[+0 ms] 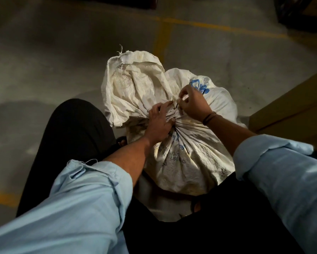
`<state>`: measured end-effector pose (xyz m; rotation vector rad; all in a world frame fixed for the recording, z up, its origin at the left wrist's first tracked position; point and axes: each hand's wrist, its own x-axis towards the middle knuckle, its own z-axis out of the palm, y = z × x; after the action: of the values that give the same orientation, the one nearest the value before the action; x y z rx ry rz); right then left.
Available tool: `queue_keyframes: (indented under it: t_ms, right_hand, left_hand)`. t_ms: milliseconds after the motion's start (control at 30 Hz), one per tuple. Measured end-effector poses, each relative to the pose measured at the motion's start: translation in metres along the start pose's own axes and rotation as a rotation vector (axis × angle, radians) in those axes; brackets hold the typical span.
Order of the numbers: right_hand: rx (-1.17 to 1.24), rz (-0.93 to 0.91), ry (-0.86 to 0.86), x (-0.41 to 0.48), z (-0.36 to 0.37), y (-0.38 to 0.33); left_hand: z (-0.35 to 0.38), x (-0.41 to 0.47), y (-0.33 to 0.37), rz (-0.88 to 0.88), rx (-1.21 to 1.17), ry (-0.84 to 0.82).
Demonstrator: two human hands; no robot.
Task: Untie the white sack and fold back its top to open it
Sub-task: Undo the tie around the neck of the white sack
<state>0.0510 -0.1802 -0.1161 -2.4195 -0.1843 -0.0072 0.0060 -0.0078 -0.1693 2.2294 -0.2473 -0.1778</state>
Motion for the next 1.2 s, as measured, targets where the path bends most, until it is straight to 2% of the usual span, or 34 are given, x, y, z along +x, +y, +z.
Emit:
queue_keyframes:
  t_ms: [100,167,400,533,800,933,1033,1100,1200]
  right_hand:
    - [-0.119,-0.272,-0.178,-0.013,0.000,0.000]
    - [-0.244,-0.374,-0.254,-0.022,0.001,0.004]
    - [-0.383,-0.401,-0.132,-0.042,0.010,0.005]
    - [-0.467,-0.329,-0.065,-0.051,0.019,-0.002]
    - [-0.367,-0.169,-0.043,-0.054,0.021,-0.010]
    - [-0.180,-0.140,0.026,-0.052,0.012,-0.010]
    - [-0.049,-0.094,0.112,-0.053,0.000,-0.011]
    - [0.033,-0.024,0.192,-0.052,-0.010,-0.011]
    - [0.117,0.084,0.270,-0.051,-0.022,-0.007]
  left_hand:
    - [-0.006,0.002,0.003,-0.031,0.013,-0.035]
    - [-0.011,0.003,0.006,-0.069,0.010,-0.058]
    - [-0.021,0.011,0.022,-0.216,0.017,-0.161]
    - [-0.024,0.014,0.023,-0.228,0.015,-0.181]
    - [-0.022,0.011,0.024,-0.178,0.140,-0.187]
    - [-0.016,0.012,0.018,-0.120,0.151,-0.118]
    - [-0.010,0.015,0.017,-0.167,0.020,-0.033]
    - [-0.009,0.017,0.021,-0.220,-0.029,0.001]
    - [-0.007,0.019,0.026,-0.190,-0.059,0.036]
